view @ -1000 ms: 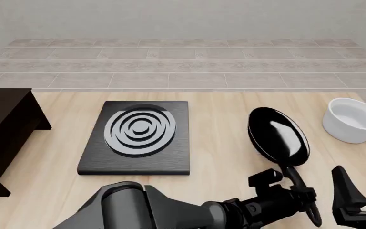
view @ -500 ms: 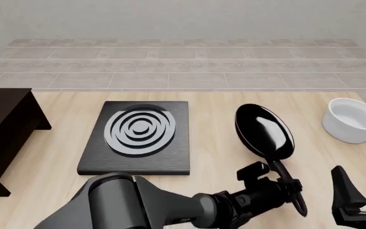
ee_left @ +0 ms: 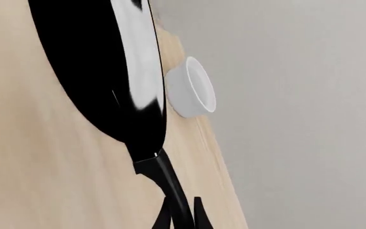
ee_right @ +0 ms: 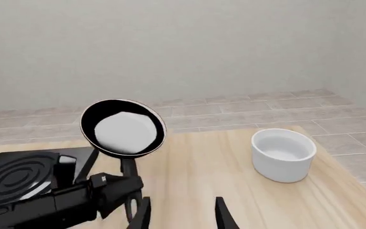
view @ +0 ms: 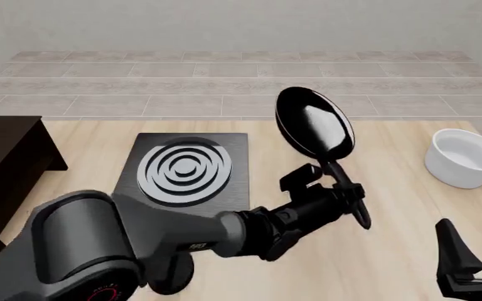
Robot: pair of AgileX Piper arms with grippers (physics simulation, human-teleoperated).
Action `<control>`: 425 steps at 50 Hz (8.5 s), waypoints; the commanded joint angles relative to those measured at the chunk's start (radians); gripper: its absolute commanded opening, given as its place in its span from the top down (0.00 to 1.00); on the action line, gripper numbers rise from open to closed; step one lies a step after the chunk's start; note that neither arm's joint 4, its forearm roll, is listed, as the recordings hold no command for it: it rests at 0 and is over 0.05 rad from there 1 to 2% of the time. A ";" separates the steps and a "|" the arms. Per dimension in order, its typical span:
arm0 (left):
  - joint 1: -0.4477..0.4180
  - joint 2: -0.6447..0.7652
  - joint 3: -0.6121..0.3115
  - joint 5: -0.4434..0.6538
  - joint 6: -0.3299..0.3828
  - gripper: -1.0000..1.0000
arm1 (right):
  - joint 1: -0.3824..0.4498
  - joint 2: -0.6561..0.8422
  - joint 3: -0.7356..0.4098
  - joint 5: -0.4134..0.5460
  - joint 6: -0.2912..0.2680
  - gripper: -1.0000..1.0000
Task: Put the frying pan on top of the cabinet.
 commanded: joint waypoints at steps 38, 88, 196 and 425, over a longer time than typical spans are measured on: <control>0.372 -0.628 0.361 -0.005 0.130 1.00 | 0.016 -0.024 -0.004 0.030 -0.030 0.00; 0.795 -1.024 0.725 -0.121 0.000 1.00 | 0.023 -0.004 -0.002 0.011 -0.041 0.00; 1.085 -0.955 1.002 -0.387 -0.250 1.00 | 0.039 -0.032 0.000 0.038 -0.063 0.00; 1.255 -2.209 1.164 0.758 0.409 0.00 | 0.065 -0.086 -0.003 0.093 -0.089 0.00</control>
